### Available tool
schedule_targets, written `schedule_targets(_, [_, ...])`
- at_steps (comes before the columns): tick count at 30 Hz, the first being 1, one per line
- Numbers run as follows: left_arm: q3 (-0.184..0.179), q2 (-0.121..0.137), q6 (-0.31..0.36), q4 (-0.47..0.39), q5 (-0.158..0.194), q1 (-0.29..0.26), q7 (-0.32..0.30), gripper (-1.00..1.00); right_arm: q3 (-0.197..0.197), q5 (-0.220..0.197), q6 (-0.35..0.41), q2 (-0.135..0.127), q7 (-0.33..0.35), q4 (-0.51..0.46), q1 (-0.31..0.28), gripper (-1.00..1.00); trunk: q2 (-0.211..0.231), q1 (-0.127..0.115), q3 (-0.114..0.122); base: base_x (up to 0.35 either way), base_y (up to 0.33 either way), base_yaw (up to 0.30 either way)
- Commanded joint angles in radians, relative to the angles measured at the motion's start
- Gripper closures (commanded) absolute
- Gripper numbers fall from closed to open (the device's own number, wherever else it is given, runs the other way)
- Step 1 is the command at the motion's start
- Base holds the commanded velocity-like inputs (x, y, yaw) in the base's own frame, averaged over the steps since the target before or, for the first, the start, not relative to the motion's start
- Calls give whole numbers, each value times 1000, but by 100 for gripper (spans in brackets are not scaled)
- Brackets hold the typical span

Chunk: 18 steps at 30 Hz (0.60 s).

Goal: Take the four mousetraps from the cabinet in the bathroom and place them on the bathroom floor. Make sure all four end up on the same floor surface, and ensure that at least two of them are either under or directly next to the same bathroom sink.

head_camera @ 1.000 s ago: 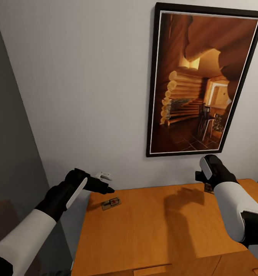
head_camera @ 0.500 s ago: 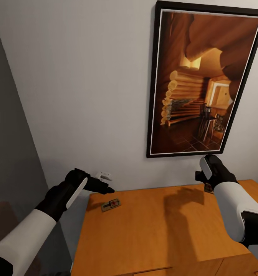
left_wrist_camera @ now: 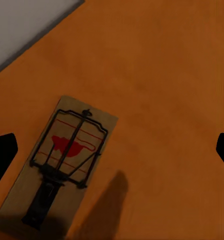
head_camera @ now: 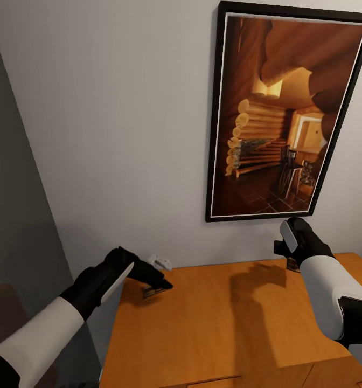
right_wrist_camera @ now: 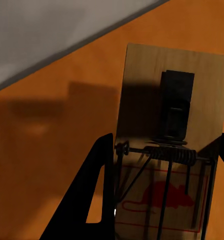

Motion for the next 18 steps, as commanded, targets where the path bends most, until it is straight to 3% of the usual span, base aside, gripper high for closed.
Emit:
schedule_targets(1, [-3, 1, 3, 1, 6, -1, 0, -100, -1, -12, 2, 0, -8, -1, -1, 100, -1, 0, -1, 0, 0, 0])
schedule_targets(15, [2, 10, -2, 12, 5, -1, -5, -100, 0, -12, 2, 1, -8, 0, -1, 100, -1, 0, -1, 0, 0, 0])
schedule_targets(18, [2, 10, -32, 124, 3, -1, 0, -100, 0, -14, 2, 2, -8, 1, -1, 100, -1, 0, -1, 0, 0, 0])
